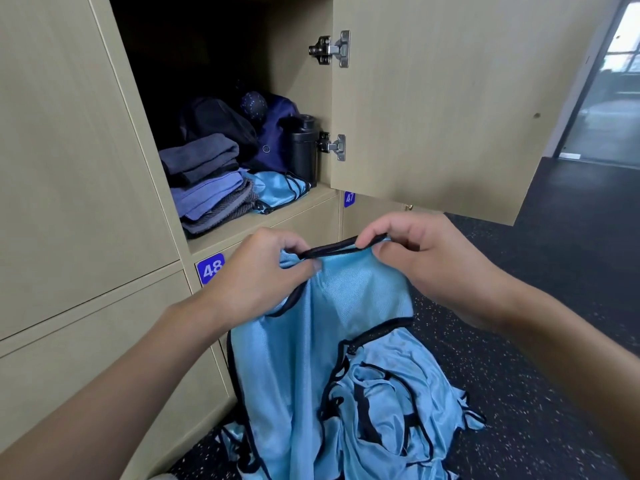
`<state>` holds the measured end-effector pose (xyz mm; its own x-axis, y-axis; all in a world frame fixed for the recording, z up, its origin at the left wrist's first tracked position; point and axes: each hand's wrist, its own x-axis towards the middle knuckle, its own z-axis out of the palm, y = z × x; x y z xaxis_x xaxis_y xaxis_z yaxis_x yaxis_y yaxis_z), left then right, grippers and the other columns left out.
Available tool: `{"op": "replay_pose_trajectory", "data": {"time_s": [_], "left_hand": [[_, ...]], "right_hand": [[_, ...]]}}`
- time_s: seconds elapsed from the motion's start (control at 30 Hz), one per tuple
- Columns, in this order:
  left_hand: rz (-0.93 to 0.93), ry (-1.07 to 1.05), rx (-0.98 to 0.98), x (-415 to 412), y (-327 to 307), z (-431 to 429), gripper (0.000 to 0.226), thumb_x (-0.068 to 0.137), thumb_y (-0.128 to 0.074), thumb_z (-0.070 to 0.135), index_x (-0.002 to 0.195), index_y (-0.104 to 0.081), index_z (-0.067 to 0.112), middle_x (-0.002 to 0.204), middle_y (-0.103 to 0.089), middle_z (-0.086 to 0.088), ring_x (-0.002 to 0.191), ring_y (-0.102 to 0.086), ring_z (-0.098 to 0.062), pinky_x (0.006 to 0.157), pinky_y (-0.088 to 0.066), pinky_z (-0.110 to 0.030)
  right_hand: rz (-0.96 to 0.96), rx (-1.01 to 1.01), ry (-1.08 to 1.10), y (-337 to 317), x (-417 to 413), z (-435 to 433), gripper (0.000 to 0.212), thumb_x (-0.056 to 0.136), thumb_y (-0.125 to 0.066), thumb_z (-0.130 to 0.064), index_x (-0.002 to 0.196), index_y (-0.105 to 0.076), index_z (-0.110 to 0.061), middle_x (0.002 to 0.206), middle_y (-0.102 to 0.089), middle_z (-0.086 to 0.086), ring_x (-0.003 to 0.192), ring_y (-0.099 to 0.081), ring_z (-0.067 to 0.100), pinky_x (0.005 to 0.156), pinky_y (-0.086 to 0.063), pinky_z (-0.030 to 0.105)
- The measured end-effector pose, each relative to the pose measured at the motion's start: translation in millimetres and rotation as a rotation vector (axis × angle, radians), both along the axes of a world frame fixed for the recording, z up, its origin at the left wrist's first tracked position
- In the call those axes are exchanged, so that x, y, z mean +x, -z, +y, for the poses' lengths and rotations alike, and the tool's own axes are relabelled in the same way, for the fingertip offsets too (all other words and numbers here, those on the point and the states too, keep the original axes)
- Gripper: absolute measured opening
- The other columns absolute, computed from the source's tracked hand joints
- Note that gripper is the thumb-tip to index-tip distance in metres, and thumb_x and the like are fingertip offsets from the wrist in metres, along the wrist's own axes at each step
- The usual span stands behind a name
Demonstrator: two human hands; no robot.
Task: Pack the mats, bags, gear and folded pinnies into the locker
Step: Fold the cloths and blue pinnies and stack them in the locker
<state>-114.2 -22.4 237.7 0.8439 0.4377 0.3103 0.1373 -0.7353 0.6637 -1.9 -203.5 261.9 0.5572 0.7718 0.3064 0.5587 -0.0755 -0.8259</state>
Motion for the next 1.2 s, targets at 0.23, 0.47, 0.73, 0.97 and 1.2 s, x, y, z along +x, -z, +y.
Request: {"op": "replay_pose_trajectory", "data": {"time_s": [0.23, 0.47, 0.73, 0.97, 1.2], "left_hand": [[-0.168, 0.093, -0.100, -2.1, -7.9, -21.8, 0.016, 0.083, -0.076, 0.036, 0.078, -0.068, 0.023, 0.078, -0.068, 0.012, 0.070, -0.061, -0.001, 0.069, -0.048, -0.018], [0.013, 0.080, -0.026, 3.1, 1.6, -36.1, 0.037, 0.068, -0.082, 0.043, 0.091, -0.054, 0.036, 0.082, -0.067, 0.012, 0.061, -0.056, -0.002, 0.055, -0.042, -0.018], [-0.137, 0.061, -0.073, 1.1, -8.4, -31.1, 0.015, 0.087, -0.068, 0.012, 0.081, -0.069, 0.026, 0.079, -0.066, 0.009, 0.048, -0.052, -0.019, 0.048, -0.043, -0.031], [-0.186, 0.148, -0.117, -4.6, -15.6, -29.5, 0.020, 0.090, -0.067, 0.005, 0.080, -0.071, 0.023, 0.081, -0.067, 0.005, 0.059, -0.057, -0.010, 0.056, -0.043, -0.013], [-0.187, 0.113, -0.106, -6.2, -15.8, -21.6, 0.019, 0.091, -0.067, 0.007, 0.082, -0.073, 0.023, 0.080, -0.069, 0.005, 0.058, -0.050, -0.004, 0.056, -0.040, -0.015]], "right_hand": [[0.303, 0.092, 0.071, 1.9, -1.4, 5.2, 0.022, 0.094, -0.054, 0.006, 0.091, -0.072, -0.007, 0.073, -0.070, 0.007, 0.064, -0.062, 0.015, 0.067, -0.057, 0.027], [0.712, 0.214, -0.012, 1.0, -5.5, 8.3, 0.032, 0.090, -0.052, 0.016, 0.119, -0.057, 0.004, 0.059, -0.067, 0.005, 0.082, -0.072, 0.024, 0.079, -0.058, 0.022], [0.104, -0.067, 0.187, 10.9, 6.3, 8.5, 0.010, 0.088, -0.068, -0.006, 0.097, -0.066, -0.009, 0.093, -0.070, 0.023, 0.071, -0.062, 0.019, 0.073, -0.054, 0.031], [-0.163, -0.095, 0.044, 15.3, 11.8, 5.2, 0.030, 0.088, -0.071, -0.017, 0.110, -0.061, -0.036, 0.125, -0.047, -0.007, 0.113, -0.049, 0.005, 0.086, -0.038, 0.017], [-0.204, -0.118, 0.063, 11.4, 17.2, 0.0, 0.015, 0.090, -0.068, -0.022, 0.078, -0.060, -0.022, 0.102, -0.065, -0.012, 0.087, -0.060, 0.002, 0.076, -0.044, 0.015]]}}
